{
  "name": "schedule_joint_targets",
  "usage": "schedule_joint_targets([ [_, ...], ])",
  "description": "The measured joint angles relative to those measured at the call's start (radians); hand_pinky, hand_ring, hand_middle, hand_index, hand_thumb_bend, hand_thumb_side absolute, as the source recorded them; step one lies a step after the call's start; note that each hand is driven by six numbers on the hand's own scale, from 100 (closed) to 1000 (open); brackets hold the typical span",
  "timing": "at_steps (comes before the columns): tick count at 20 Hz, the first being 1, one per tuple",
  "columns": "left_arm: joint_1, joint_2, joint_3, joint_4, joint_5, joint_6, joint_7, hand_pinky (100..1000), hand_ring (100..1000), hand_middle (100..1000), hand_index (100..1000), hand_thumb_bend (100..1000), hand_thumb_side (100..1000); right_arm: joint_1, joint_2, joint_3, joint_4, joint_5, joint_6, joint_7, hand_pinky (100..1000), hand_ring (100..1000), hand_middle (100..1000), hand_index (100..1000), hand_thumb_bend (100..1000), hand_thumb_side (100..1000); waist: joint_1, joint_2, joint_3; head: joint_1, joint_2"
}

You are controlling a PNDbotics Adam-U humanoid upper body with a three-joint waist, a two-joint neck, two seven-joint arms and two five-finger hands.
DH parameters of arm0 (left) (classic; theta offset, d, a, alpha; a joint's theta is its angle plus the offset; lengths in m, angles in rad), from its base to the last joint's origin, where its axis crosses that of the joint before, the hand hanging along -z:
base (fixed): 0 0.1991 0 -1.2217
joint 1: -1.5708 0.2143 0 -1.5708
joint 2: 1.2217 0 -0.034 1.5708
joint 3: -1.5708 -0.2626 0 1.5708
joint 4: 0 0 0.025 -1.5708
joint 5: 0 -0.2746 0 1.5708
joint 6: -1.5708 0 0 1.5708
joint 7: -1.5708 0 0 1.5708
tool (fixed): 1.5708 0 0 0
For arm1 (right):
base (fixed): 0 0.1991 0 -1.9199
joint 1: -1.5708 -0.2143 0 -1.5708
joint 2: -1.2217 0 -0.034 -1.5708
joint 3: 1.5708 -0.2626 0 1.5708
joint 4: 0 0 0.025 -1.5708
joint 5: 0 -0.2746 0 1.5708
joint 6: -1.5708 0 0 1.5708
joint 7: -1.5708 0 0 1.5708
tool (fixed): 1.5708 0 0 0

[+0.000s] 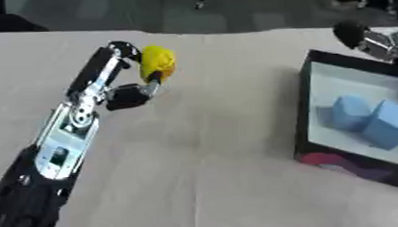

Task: Pick up the objects with one hand, pass them to the other hand, and then place them into the box on the other side of the table.

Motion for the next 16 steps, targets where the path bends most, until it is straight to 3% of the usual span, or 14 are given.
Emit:
schedule_joint_targets([
  [16, 0.008, -0.078, -0.038, 0.003, 0.005, -0.09, 0.088, 730, 754, 571, 502, 100, 286, -0.121, 0.104, 0.106, 0.033, 0.08, 0.047, 0.108, 971, 1000, 933, 942, 231, 569, -0.012, 0.0, 0.01, -0.025, 0.004],
])
